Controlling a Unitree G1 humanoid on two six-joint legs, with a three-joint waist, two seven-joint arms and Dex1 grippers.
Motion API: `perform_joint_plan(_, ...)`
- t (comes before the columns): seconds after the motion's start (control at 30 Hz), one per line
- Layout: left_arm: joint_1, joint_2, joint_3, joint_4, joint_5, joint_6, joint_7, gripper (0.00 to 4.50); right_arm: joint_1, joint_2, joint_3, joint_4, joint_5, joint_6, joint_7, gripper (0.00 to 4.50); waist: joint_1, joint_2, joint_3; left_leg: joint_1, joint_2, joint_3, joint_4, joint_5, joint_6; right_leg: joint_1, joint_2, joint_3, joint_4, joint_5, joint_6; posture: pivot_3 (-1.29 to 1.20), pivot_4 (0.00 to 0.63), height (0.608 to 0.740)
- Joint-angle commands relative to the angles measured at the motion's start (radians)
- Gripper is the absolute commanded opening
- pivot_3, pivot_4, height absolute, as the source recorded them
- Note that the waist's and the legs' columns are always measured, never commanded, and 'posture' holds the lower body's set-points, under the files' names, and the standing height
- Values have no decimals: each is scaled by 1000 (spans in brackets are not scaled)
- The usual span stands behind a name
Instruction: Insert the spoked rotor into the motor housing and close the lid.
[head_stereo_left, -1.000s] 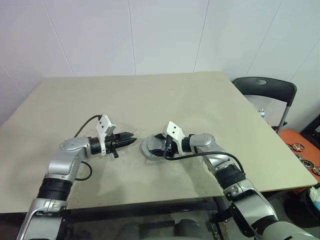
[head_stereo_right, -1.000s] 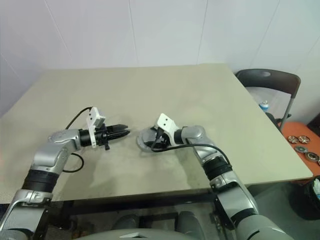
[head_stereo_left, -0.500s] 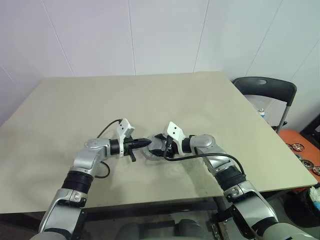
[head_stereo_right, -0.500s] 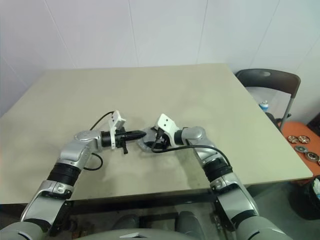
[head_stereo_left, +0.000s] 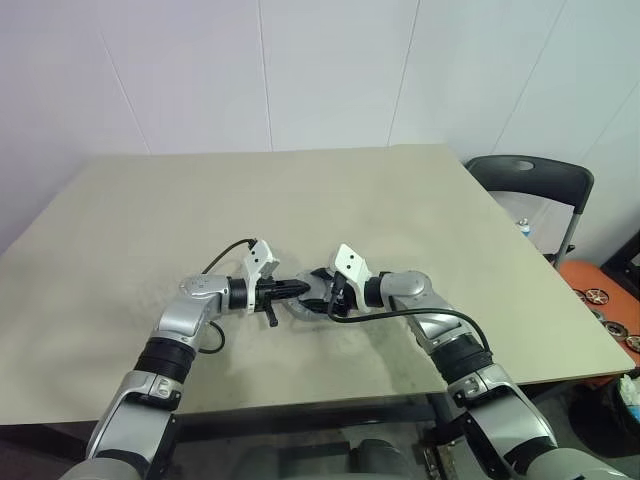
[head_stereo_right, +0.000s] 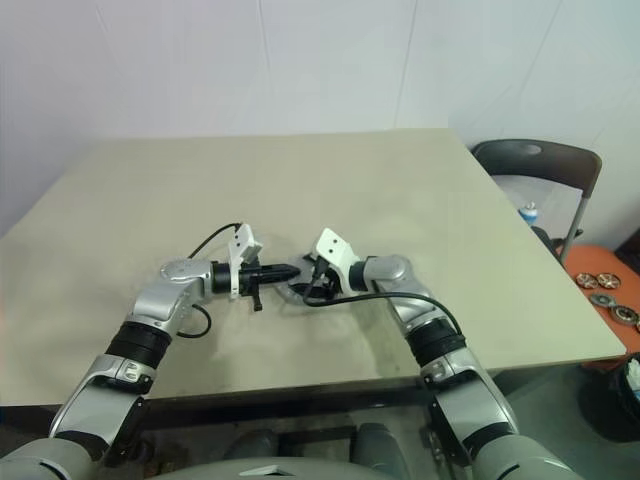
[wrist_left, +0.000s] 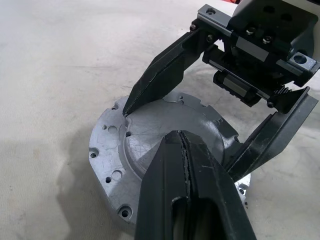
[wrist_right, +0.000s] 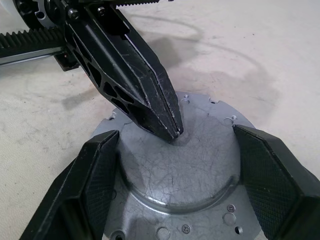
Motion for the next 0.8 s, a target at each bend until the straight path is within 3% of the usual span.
perform_joint_plan(0.03, 5, 8, -12, -52, 15, -5, -5, 34, 1, 7, 5, 28, -21, 33, -30, 3232, -1, 0, 0, 0, 0, 0, 0, 0, 0, 0, 0, 0, 0, 0, 0, 0, 0, 740)
perform_joint_plan(0.4, 22, 5, -17, -101, 18, -6, 6, 34, 24, 3, 0, -1, -3, 52, -14, 3232, -1, 0, 0, -1, 0, 0, -1, 0, 0, -2, -1, 0, 0, 0, 0, 0, 0, 740)
perform_joint_plan(0.43, 22, 5, -17, -99, 19, -7, 7, 0, 26, 4, -4, -5, 5, 59, -8, 3987, -1, 0, 0, -2, 0, 0, -2, 0, 0, -2, -1, 0, 0, 0, 0, 0, 0, 740)
perform_joint_plan(0.5, 21, 5, -16, -98, 18, -9, 7, 0, 27, 5, -6, -11, 8, 69, -10, 4488, -1, 0, 0, -2, 0, 0, -2, 0, 0, -3, -1, 0, 0, 0, 0, 0, 0, 740)
perform_joint_plan(0.8, 27, 0, -6, -125, 5, 2, 16, 0, 6, -8, -11, -31, 25, 116, 12, 4488, 0, 0, 0, -2, 0, 0, -2, 0, 0, -3, -2, 0, -1, 0, -1, 0, 0, 740)
